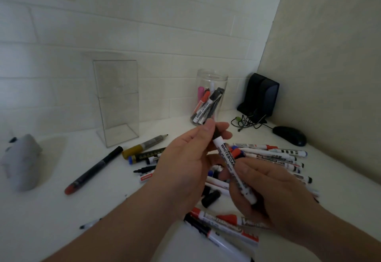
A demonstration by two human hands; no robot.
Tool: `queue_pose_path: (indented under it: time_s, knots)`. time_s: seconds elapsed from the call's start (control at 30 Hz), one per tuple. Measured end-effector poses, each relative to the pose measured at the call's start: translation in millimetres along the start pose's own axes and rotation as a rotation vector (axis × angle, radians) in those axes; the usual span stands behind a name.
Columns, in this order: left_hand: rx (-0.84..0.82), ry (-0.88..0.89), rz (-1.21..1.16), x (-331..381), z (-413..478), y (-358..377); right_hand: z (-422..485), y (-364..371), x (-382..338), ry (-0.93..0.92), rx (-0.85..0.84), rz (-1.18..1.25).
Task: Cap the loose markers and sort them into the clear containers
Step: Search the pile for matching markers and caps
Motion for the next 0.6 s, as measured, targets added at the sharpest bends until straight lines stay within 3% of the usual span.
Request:
queue_pose_path:
  time_s: [0.07, 0.13, 0.37, 0.5, 0.6]
  knots:
    - [-0.003, 0.031, 0.172, 0.4, -1.0, -0.7, 1.2, -0.8, -1.1, 0.031, -0.053, -0.067]
    - [-0.01, 0.062, 0.276, 1.6, -3.2, 0.2, 4.6, -3.4, -10.7, -0.029, -0.049, -0.297]
    - [0.14, 0.067, 0.272, 5.8, 8.6, -18.5, 26.5, -0.8, -71.2, -0.231, 0.143, -0.599]
    - [0.327, 0.017, -0.002, 7.2, 17.5, -39.7, 60.7, -20.9, -116.6, -0.372, 0.278, -0.451]
    - [0.409, 0.082, -0.081, 12.7, 16.2, -48.6, 108.5, -48.9, -149.6, -0.494, 0.427, -0.27]
Point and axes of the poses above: each hand's wrist, its own z-axis towards the middle knuckle, its own y-axis out of the palm, x = y × z, the point moved 7 cm from there along z, towards the middle knuckle, and after that the axes turned 4 degrees about -y, right-handed, at the moved point
